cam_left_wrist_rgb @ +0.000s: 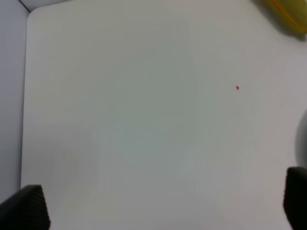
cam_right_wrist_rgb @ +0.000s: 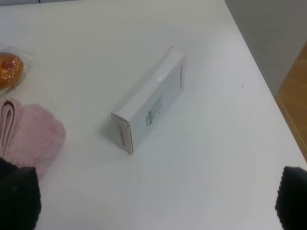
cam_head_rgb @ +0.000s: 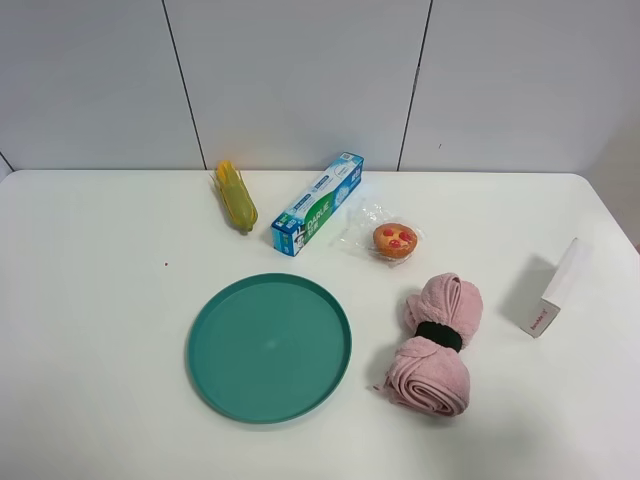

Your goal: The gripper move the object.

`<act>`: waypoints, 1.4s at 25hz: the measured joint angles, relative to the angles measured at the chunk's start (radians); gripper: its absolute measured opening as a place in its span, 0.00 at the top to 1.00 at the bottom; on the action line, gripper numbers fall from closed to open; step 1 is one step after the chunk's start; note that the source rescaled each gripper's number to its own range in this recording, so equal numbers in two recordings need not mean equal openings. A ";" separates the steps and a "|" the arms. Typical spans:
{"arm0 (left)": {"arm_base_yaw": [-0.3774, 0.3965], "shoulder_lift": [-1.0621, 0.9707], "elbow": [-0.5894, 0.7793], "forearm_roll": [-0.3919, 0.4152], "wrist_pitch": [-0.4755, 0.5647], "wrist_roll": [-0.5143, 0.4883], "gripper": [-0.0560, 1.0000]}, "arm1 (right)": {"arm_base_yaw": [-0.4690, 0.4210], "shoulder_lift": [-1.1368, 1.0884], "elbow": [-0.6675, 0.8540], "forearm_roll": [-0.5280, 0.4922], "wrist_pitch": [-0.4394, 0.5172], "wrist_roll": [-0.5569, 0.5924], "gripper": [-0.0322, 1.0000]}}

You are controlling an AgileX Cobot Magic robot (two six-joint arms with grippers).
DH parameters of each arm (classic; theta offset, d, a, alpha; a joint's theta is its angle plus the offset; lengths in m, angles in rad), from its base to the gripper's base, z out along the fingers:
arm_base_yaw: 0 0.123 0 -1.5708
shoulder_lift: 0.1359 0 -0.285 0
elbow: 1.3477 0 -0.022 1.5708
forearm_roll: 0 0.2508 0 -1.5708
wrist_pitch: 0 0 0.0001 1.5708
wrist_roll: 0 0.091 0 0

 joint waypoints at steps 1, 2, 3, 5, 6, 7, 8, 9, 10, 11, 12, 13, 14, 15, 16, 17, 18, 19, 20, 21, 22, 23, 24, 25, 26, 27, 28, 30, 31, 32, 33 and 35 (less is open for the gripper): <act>0.000 -0.050 0.033 0.000 0.000 0.000 0.00 | 0.000 0.000 0.000 0.000 0.000 0.000 0.00; 0.000 -0.097 0.062 -0.001 -0.001 -0.001 0.00 | 0.000 0.000 0.000 0.000 0.000 0.000 0.00; 0.000 -0.135 0.088 -0.003 -0.006 -0.001 0.00 | 0.000 0.000 0.000 0.000 0.000 0.000 0.00; 0.000 -0.215 0.133 -0.006 -0.013 -0.001 0.00 | 0.000 0.000 0.000 0.000 0.000 0.000 0.00; 0.000 -0.244 0.155 -0.007 -0.017 -0.001 0.00 | 0.000 0.000 0.000 0.000 0.000 0.000 0.00; 0.000 -0.276 0.173 -0.009 -0.022 -0.005 0.00 | 0.000 0.000 0.000 0.000 0.000 0.000 0.00; 0.000 -0.305 0.195 -0.015 -0.026 -0.011 0.00 | 0.000 0.000 0.000 0.000 0.000 0.000 0.00; 0.000 -0.332 0.217 -0.027 -0.026 -0.018 0.00 | 0.000 0.000 0.000 0.000 0.000 0.000 0.00; 0.000 -0.354 0.241 -0.043 -0.030 -0.027 0.00 | 0.000 0.000 0.000 0.000 0.000 0.000 0.00; 0.000 -0.381 0.262 -0.061 -0.036 -0.034 0.00 | 0.000 0.000 0.000 0.000 0.000 0.000 0.00; 0.000 -0.408 0.287 -0.073 -0.043 -0.037 0.00 | 0.000 0.000 0.000 0.000 0.000 0.000 0.00; 0.000 -0.435 0.313 -0.082 -0.051 -0.039 0.00 | 0.000 0.000 0.000 0.000 0.000 0.000 0.00; 0.000 -0.456 0.338 -0.086 -0.060 -0.039 0.00 | 0.000 0.000 0.000 0.000 0.000 0.000 0.00; 0.000 -0.483 0.358 -0.087 -0.066 -0.040 0.00 | 0.000 0.000 0.000 0.000 0.000 0.000 0.00; 0.000 -0.508 0.383 -0.088 -0.073 -0.041 0.00 | 0.000 0.000 0.000 0.000 0.000 0.000 0.00; 0.000 -0.529 0.408 -0.089 -0.080 -0.041 0.00 | 0.000 0.000 0.000 0.000 0.000 0.000 0.00; 0.000 -0.552 0.428 -0.090 -0.089 -0.041 0.00 | 0.000 0.000 0.000 0.000 0.000 0.000 0.00; 0.000 -0.574 0.451 -0.090 -0.095 -0.041 0.00 | 0.000 0.000 0.000 0.000 0.000 0.000 0.00; 0.000 -0.594 0.471 -0.090 -0.100 -0.041 0.00 | 0.000 0.000 0.000 0.000 0.000 0.000 0.00; 0.000 -0.608 0.489 -0.090 -0.104 -0.041 0.00 | 0.000 0.000 0.000 0.000 0.000 0.000 0.00; 0.000 -0.623 0.501 -0.090 -0.106 -0.041 0.00 | 0.000 0.000 0.000 0.000 0.000 0.000 0.00; 0.000 -0.635 0.515 -0.090 -0.104 -0.041 0.00 | 0.000 0.000 0.000 0.000 0.000 0.000 0.00; 0.000 -0.643 0.528 -0.091 -0.103 -0.041 0.00 | 0.000 0.000 0.000 0.000 0.000 0.000 0.00; 0.000 -0.649 0.538 -0.092 -0.101 -0.041 0.00 | 0.000 0.000 0.000 0.000 0.000 0.000 0.00; 0.000 -0.653 0.548 -0.093 -0.092 -0.041 0.00 | 0.000 0.000 0.000 0.000 0.000 0.000 0.00; 0.000 -0.654 0.555 -0.093 -0.081 -0.042 0.00 | 0.000 0.000 0.000 0.000 0.000 0.000 0.00; 0.000 -0.654 0.560 -0.093 -0.077 -0.042 0.00 | 0.000 0.000 0.000 0.000 0.000 0.000 0.00; 0.000 -0.654 0.560 -0.093 -0.076 -0.042 0.00 | 0.000 0.000 0.000 0.000 0.000 0.000 0.00; 0.000 -0.654 0.560 -0.093 -0.076 -0.042 0.00 | 0.000 0.000 0.000 0.000 0.000 0.000 0.00; 0.000 -0.654 0.560 -0.093 -0.076 -0.042 0.00 | 0.000 0.000 0.000 0.000 0.000 0.000 0.00; 0.000 -0.654 0.560 -0.093 -0.076 -0.042 0.00 | 0.000 0.000 0.000 0.000 0.000 0.000 0.00; 0.000 -0.655 0.560 -0.093 -0.076 -0.042 0.00 | 0.000 0.000 0.000 0.000 0.000 0.000 0.00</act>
